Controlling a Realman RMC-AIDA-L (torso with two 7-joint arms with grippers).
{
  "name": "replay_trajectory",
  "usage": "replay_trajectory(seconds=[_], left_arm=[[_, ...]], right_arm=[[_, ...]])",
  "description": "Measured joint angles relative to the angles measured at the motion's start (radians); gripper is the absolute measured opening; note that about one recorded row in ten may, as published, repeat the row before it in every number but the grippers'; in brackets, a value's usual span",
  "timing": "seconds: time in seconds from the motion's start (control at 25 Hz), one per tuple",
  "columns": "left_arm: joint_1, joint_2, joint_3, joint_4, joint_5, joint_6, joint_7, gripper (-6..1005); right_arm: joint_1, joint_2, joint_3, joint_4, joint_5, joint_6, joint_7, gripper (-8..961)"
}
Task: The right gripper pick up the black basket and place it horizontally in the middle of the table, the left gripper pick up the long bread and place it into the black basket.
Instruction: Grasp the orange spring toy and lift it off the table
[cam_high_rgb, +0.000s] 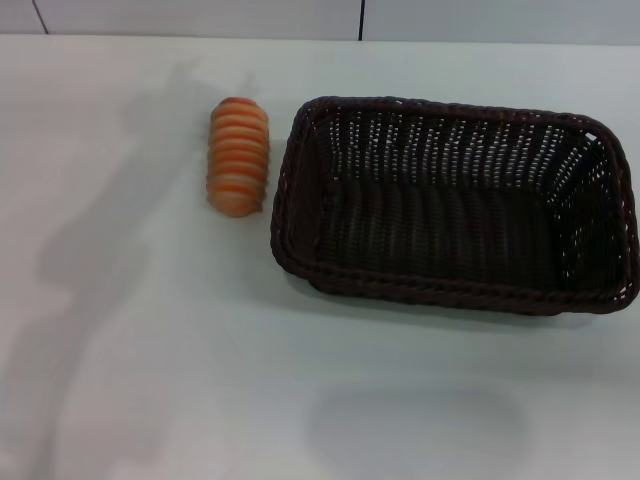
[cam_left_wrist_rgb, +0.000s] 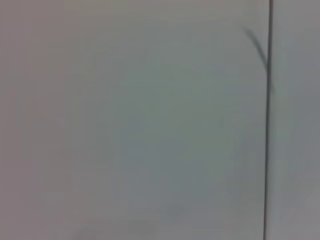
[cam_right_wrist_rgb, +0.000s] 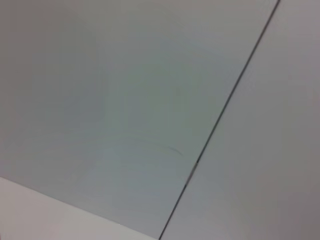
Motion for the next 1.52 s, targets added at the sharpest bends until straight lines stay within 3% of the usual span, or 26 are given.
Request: replay_trajectory(seconds=[0.16,0.48,0.6,0.64,0.8,1.12,1.52], left_arm=[[-0.1,-0.005,-0.032,-0.032,0.063,0.13,-0.014,861],[-0.199,-0.005,-0.04,-0.108,0.091,0.161,-0.015,860],[-0.363,-0.01,-0.133,-0.258,0.192,0.308,-0.017,860],[-0.363,-0.01,-0.133,-0.258,0.192,0.308,-0.017,860],[-0.476,-0.007,-0.215,-0.401,0.223,0.394,-0.018,861],[-0.545,0.014,-0.289,-0.542,0.224,0.449,-0.017,861],[-0.564,0.022,-0.264,-0.765,0.228,0.419,-0.017,861]], right_arm=[[-0.007,-0.002,0.023,-0.039,0.117,0.008,-0.111,484],[-0.04,-0.003,0.032,-0.014,0.122,0.05,-0.132,484],[-0.059,-0.002,0.035,0.01,0.12,0.07,-0.133,484],[-0.063,-0.002,0.035,0.015,0.119,0.072,-0.133,484],[-0.077,-0.002,0.035,0.023,0.117,0.083,-0.134,484],[-0.077,-0.003,0.036,0.037,0.115,0.139,-0.135,484],[-0.073,-0.002,0.026,0.075,0.1,0.203,-0.135,484]])
